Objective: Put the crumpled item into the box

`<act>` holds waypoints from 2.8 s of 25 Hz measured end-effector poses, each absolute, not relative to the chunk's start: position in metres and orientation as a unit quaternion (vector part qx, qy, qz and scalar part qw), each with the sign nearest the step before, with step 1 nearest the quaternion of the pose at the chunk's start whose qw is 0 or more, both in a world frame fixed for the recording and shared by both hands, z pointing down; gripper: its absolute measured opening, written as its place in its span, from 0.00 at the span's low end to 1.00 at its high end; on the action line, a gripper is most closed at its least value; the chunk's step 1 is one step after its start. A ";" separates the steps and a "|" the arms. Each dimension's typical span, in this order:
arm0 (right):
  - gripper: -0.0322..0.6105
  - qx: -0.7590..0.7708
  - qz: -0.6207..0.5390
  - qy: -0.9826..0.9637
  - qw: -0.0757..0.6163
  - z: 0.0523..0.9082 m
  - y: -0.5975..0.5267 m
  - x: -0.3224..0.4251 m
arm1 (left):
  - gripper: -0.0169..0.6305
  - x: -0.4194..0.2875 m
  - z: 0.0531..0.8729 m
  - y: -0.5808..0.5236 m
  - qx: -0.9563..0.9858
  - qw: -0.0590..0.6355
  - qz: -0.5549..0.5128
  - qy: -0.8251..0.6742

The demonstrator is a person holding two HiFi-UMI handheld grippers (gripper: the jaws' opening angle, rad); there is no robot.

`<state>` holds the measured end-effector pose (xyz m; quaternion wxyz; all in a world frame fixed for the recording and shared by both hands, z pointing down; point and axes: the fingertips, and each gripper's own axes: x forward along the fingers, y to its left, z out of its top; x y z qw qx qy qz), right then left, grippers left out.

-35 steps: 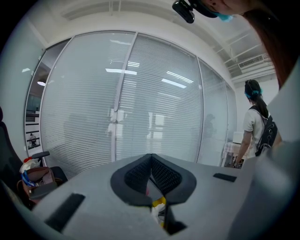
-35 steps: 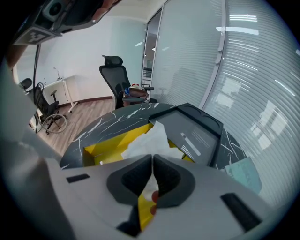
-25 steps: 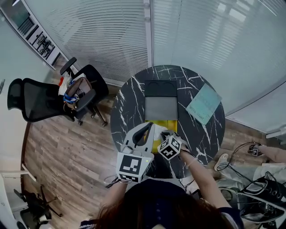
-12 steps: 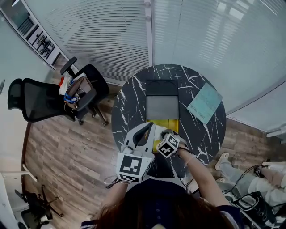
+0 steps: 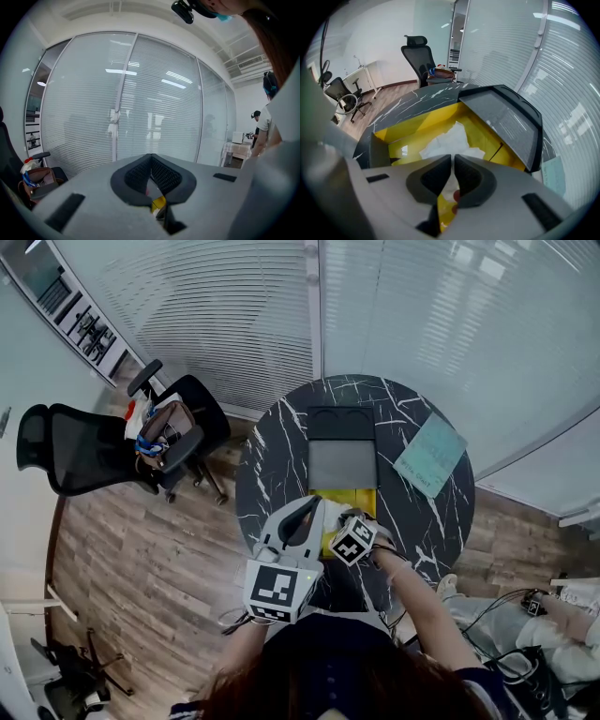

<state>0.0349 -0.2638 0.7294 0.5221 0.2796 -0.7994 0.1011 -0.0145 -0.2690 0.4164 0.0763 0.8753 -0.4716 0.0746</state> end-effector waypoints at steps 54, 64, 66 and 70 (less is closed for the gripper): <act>0.11 0.535 0.102 -0.762 0.351 0.577 -0.241 0.033 | 0.07 -0.052 0.404 -0.213 0.926 0.045 0.057 -0.371; 0.10 0.575 0.094 -0.760 0.287 0.537 -0.225 0.042 | 0.07 -0.042 0.405 -0.203 0.929 0.041 0.057 -0.363; 0.10 0.579 0.089 -0.760 0.280 0.527 -0.220 0.045 | 0.07 -0.039 0.403 -0.199 0.929 0.039 0.057 -0.364; 0.09 0.588 0.086 -0.762 0.256 0.515 -0.208 0.051 | 0.07 -0.031 0.402 -0.190 0.927 0.040 0.055 -0.369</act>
